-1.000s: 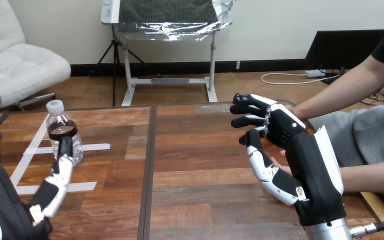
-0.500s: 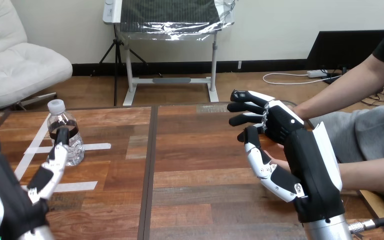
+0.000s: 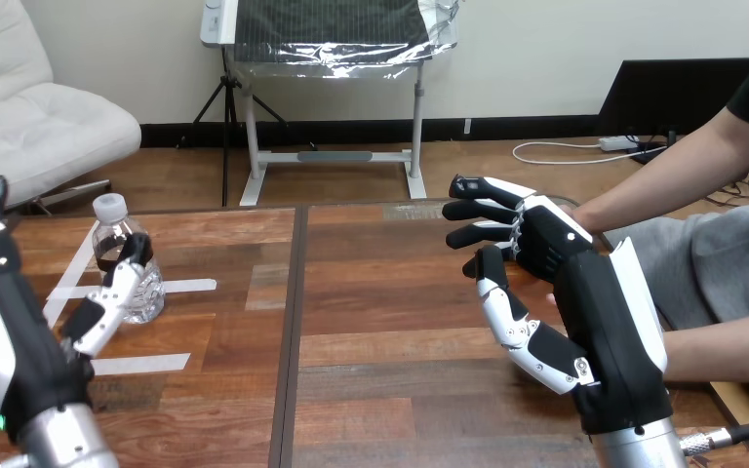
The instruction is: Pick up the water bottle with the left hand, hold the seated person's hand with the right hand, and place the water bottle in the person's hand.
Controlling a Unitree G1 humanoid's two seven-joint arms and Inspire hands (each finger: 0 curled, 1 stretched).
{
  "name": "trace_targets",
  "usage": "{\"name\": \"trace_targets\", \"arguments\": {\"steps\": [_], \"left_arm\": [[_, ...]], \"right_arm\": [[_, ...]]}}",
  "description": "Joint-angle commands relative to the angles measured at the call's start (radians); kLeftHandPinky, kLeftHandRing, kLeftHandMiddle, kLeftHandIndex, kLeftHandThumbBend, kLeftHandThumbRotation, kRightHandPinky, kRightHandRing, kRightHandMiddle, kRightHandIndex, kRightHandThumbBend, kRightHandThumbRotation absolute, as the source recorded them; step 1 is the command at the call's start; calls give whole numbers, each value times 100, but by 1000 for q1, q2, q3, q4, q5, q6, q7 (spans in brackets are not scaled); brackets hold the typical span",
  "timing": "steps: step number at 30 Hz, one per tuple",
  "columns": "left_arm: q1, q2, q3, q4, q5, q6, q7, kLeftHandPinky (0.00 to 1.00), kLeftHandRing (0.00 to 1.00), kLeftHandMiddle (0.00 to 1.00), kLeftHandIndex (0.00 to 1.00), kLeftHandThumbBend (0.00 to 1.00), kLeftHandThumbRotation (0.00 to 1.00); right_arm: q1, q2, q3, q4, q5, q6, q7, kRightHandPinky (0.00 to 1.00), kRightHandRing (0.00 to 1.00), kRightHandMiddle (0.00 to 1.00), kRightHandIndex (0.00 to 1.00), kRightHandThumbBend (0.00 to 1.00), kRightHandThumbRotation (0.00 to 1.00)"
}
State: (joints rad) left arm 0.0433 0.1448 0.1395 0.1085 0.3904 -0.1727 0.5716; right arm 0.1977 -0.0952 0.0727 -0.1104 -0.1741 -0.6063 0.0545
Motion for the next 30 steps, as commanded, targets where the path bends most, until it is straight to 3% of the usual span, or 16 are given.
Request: {"name": "trace_targets", "arguments": {"steps": [1, 22, 30], "left_arm": [[-113, 41, -2, 33, 14, 37, -33, 86, 92, 93, 92, 84, 44], [-281, 106, -28, 169, 48, 196, -123, 77, 87, 90, 90, 90, 49], [-335, 125, -32, 235, 49, 203, -131, 77, 87, 90, 90, 92, 50]], "right_arm": [[-72, -8, -4, 9, 6, -6, -1, 50, 65, 73, 76, 6, 0], [-82, -20, -6, 4, 14, 16, 9, 50, 65, 73, 77, 6, 0], [-84, -22, -3, -2, 23, 30, 13, 47, 63, 72, 78, 7, 0]]}}
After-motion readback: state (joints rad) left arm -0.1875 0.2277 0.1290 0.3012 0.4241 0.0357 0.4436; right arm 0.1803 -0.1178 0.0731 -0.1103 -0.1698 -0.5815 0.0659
